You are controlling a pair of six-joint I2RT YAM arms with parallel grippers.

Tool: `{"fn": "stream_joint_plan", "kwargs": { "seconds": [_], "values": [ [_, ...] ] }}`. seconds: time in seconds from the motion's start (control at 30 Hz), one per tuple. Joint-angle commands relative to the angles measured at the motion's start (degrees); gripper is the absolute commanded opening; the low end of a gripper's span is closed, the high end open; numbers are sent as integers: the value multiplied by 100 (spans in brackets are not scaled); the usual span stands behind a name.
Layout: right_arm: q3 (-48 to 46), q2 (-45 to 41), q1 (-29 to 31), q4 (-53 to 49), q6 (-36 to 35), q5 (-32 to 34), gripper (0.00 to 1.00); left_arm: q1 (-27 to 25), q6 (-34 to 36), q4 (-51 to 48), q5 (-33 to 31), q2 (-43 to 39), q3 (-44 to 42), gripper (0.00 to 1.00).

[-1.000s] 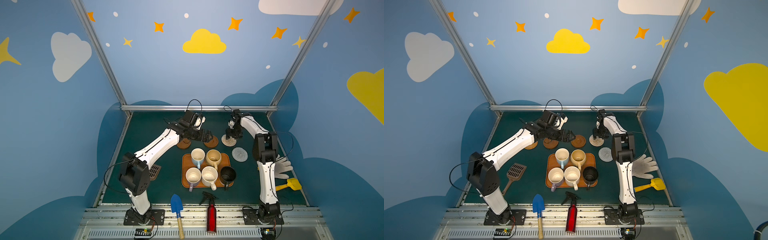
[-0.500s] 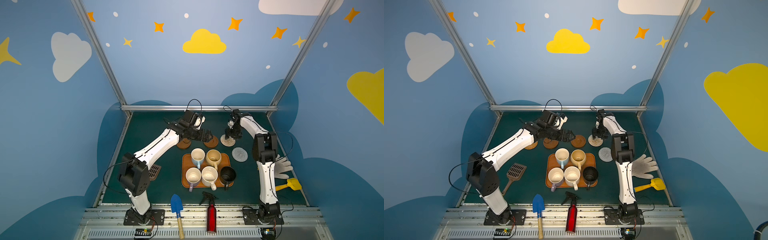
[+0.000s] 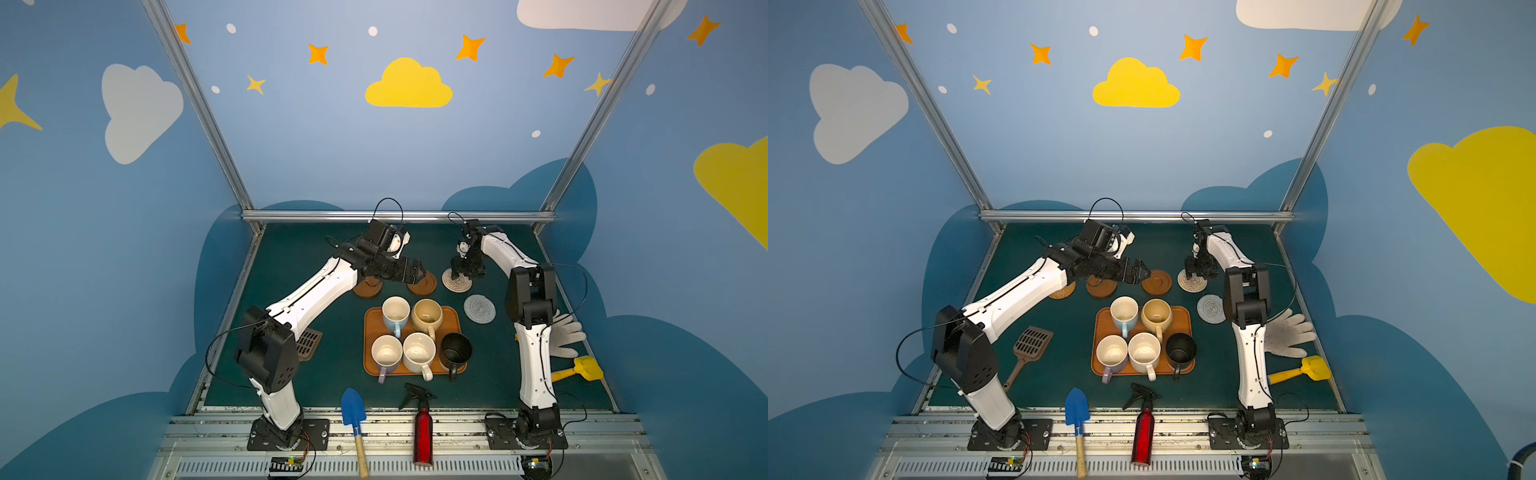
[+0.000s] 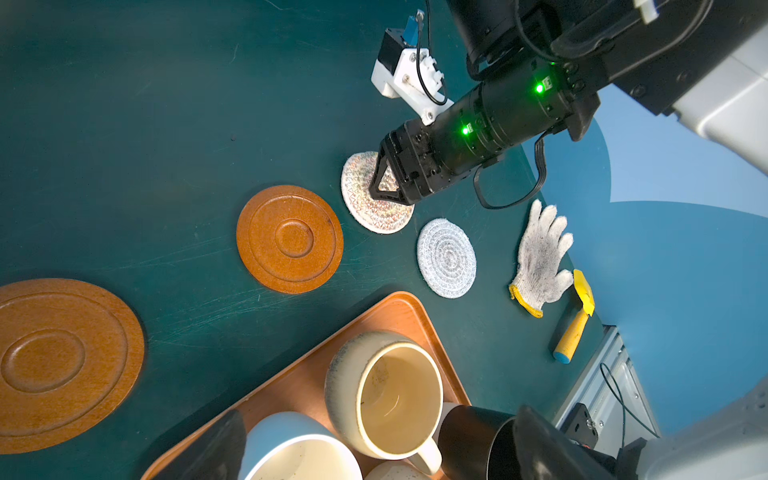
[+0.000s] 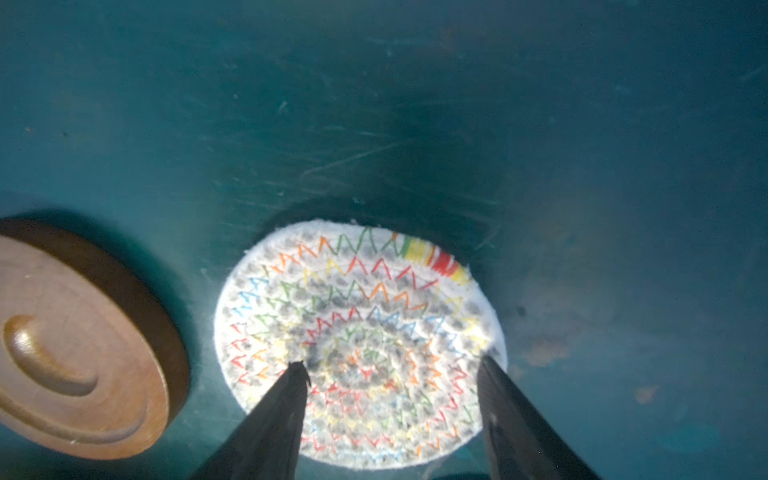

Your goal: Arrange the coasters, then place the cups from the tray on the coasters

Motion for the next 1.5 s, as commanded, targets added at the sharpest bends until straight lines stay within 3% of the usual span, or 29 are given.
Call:
{"fn": "stream_joint_plan", "kwargs": {
  "seconds": [0.0, 0.2, 0.37, 0.57, 0.7, 0.8, 0.83, 0.93, 1.0, 1.2, 1.3, 1.47],
  "values": [
    [81, -101, -31, -327, 68, -42, 66, 29, -12, -21, 62, -185, 42, 100],
    [309, -294, -62, -375, 66, -161, 68, 34, -23, -12, 58, -234, 42, 100],
    [-85, -952, -3, -122, 51, -2, 71, 36, 193, -365, 196, -316, 163, 100],
    [-1070, -2409, 64, 349, 110, 299, 78, 98, 205, -327, 530, -672, 0, 100],
    [-2328, -3845, 96, 1203, 216, 540, 82, 70, 223, -441, 843, -740, 33, 100],
    [-3063, -4655, -26, 1440, 471, 427, 97, 5, 366, -695, 868, -700, 139, 100],
    [-3220, -4815, -150, 1351, 548, 110, 97, -22, 374, -695, 842, -708, 115, 100],
    [-3627, -5031, -629, 1009, 761, -1204, 97, -116, 372, -680, 812, -702, 89, 100],
    [-4144, -5243, -755, 1145, 840, -1554, 96, -212, 363, -643, 784, -718, 42, 100],
    [-5495, -5677, -718, 1670, 853, -1005, 90, -340, 116, -184, 754, -1151, -572, 100],
    [-5703, -5390, -635, 1759, 793, -832, 84, -377, -10, -155, 645, -1187, -618, 100],
    [-5623, -4731, -334, 1785, 684, -504, 82, -451, -87, -118, 433, -1178, -604, 100]
  ]
}}
